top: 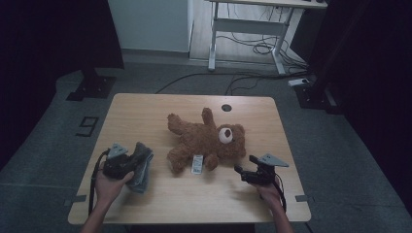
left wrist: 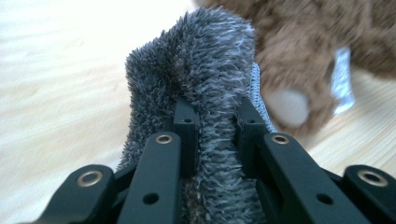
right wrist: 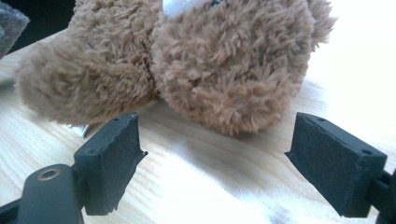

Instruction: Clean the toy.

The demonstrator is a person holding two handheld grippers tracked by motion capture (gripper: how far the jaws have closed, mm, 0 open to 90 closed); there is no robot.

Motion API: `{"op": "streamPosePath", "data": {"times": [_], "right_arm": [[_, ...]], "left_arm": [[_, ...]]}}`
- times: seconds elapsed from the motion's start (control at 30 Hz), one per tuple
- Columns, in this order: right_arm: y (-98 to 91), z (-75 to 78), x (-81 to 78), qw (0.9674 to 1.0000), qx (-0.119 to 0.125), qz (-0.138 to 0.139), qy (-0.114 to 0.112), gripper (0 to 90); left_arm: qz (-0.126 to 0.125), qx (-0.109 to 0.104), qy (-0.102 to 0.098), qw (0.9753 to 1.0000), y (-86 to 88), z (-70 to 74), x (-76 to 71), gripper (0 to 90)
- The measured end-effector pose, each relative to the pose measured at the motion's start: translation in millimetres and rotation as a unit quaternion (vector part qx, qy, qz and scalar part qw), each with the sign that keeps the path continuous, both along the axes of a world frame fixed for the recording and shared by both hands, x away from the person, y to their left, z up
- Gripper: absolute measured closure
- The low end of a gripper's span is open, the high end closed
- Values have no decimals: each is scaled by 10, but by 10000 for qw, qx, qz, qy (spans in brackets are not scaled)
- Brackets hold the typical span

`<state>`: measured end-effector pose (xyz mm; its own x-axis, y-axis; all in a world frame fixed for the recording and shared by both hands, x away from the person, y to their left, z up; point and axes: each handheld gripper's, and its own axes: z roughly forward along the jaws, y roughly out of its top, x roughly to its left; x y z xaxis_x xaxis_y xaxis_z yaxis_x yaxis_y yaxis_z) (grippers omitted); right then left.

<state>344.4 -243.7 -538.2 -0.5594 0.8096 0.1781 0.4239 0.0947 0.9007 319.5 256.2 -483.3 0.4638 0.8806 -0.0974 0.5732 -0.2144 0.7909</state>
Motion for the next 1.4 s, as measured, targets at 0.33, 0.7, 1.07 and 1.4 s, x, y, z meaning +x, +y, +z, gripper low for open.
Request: {"op": "streamPosePath", "data": {"times": [0.33, 0.7, 1.07, 1.4], "right_arm": [[-51, -54, -122, 9998, -102, 113, 95, 159], [-62, -96, -140, 9998, -96, 96, 122, 160], [-102, -82, -150, 9999, -48, 32, 95, 160], [-85, -79, -160, 9999, -83, 68, 99, 160]], "left_arm": [[321, 252, 232, 9989, 311, -205, -222, 746], [521, 516, 522, 9959, 394, -462, -200, 673], [428, 600, 194, 9971, 339, -311, -159, 200], [-283, 421, -137, 9986, -164, 44, -190, 171]]}}
